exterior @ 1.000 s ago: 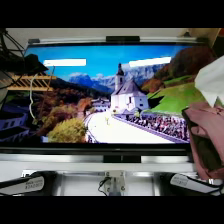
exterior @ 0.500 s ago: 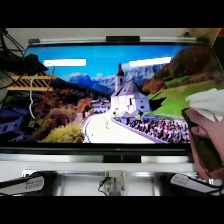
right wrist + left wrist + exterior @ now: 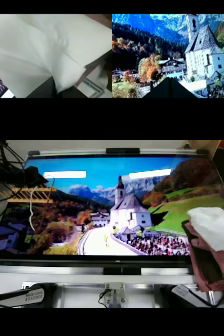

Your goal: Fold the shirts.

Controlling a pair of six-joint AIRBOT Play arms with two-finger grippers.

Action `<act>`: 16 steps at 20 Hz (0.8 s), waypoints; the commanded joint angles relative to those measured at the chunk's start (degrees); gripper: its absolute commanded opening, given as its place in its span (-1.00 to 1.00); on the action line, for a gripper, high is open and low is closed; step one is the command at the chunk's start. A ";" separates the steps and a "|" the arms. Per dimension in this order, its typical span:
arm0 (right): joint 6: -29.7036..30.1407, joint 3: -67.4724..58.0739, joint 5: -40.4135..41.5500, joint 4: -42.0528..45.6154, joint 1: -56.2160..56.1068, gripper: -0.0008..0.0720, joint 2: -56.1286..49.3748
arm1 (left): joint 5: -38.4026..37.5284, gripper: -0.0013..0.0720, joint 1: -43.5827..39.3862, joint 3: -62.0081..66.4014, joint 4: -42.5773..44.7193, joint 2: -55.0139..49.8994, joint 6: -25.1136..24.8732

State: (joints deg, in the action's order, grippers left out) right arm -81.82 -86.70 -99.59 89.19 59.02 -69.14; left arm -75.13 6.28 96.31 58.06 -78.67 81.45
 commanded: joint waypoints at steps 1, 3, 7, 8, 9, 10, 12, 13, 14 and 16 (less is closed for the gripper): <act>0.17 11.13 1.92 4.35 4.74 -0.65 3.63 | 0.00 -0.89 -0.02 0.00 0.00 -0.02 0.00; 1.09 11.93 4.52 4.28 5.66 0.89 3.61 | 0.00 -0.89 -0.02 0.00 0.00 -0.02 0.00; 5.33 7.02 9.60 -3.10 2.95 0.89 3.61 | 0.04 -0.89 -0.13 0.04 0.04 -0.09 -0.07; 5.62 3.80 12.24 -5.64 0.57 0.89 3.61 | 0.02 -0.90 -0.39 0.07 0.13 -0.09 -1.57; 5.62 0.70 15.39 -8.00 -2.51 0.88 3.61 | -0.09 -0.90 -1.31 0.11 2.27 -0.09 -1.86; 5.18 -2.32 18.73 -9.99 -7.04 0.88 3.61 | -0.68 -0.90 -3.48 0.35 8.63 -0.22 -1.64; 0.31 -4.79 24.92 -10.54 -18.62 0.88 3.58 | -3.63 -0.90 -10.43 0.66 29.53 -1.18 3.43; -2.51 -4.76 25.94 -9.86 -24.90 0.88 3.19 | -6.34 -0.90 -14.40 0.66 39.54 -2.08 5.05; -5.81 -4.74 24.96 -9.07 -31.69 0.88 1.77 | -8.74 -0.88 -17.42 0.66 44.85 -3.10 5.33; -10.23 -4.66 19.50 -11.23 -41.29 0.88 -2.97 | -11.43 0.65 -20.76 0.42 44.02 -5.27 5.75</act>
State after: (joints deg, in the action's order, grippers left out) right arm -85.03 -90.17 -78.81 80.27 31.14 -68.36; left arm -81.49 -8.38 96.82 89.54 -81.65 84.82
